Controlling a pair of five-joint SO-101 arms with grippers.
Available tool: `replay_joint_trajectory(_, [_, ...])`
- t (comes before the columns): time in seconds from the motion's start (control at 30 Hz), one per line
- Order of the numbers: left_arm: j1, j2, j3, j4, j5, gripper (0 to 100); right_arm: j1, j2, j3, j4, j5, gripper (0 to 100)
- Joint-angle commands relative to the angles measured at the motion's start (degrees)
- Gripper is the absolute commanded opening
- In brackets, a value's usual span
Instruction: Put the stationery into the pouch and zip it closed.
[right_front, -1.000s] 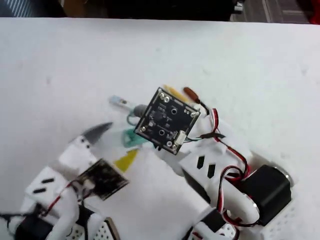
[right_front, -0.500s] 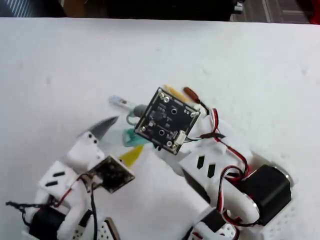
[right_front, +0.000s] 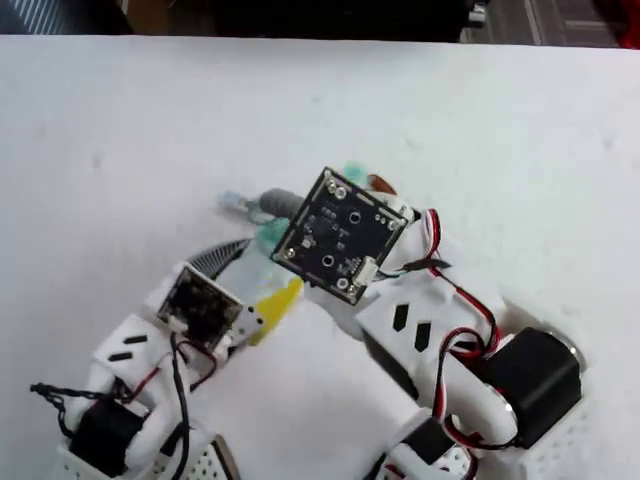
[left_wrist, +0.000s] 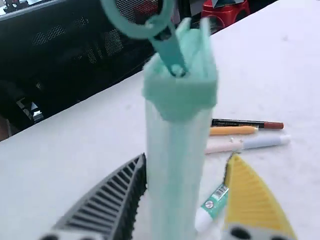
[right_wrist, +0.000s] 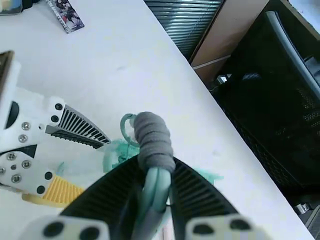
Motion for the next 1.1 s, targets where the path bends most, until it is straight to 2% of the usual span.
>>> replay_joint_trajectory(0.0, [2.3, 1.1, 2.2, -5.5, 3.1, 16, 0.5, 2.3, -2.1, -1.7, 0.1, 2.3])
replay_joint_trajectory(0.1, [2.2, 1.1, 4.4, -7.5, 3.1, 16, 0.5, 3.2, -2.1, -1.5, 0.1, 2.3])
replay_joint_trajectory(0.27, [-0.5, 1.0, 4.0, -6.4, 3.2, 17, 0.5, 2.1, -2.1, -0.5, 0.1, 2.3])
replay_joint_trajectory(0.37, [-3.2, 1.0, 0.9, -1.8, 3.2, 17, 0.5, 2.5, -1.9, 1.0, 0.1, 2.3])
replay_joint_trajectory(0.47, [-3.1, 1.0, -3.5, 4.7, 3.2, 17, 0.5, 2.3, 1.0, -0.4, 0.1, 2.3])
replay_joint_trajectory(0.53, [-3.0, 1.0, -4.6, 6.2, 3.2, 17, 0.5, 2.2, 2.8, -1.7, 0.1, 2.3])
replay_joint_trajectory(0.8, [-3.5, 1.0, -2.5, 6.1, 3.2, 17, 4.6, 2.1, 2.6, -2.0, 0.0, 2.3])
replay_joint_trajectory(1.07, [-3.2, 1.0, -2.4, 4.0, 3.3, 17, 4.9, 2.1, 2.6, 0.0, 0.0, 2.3])
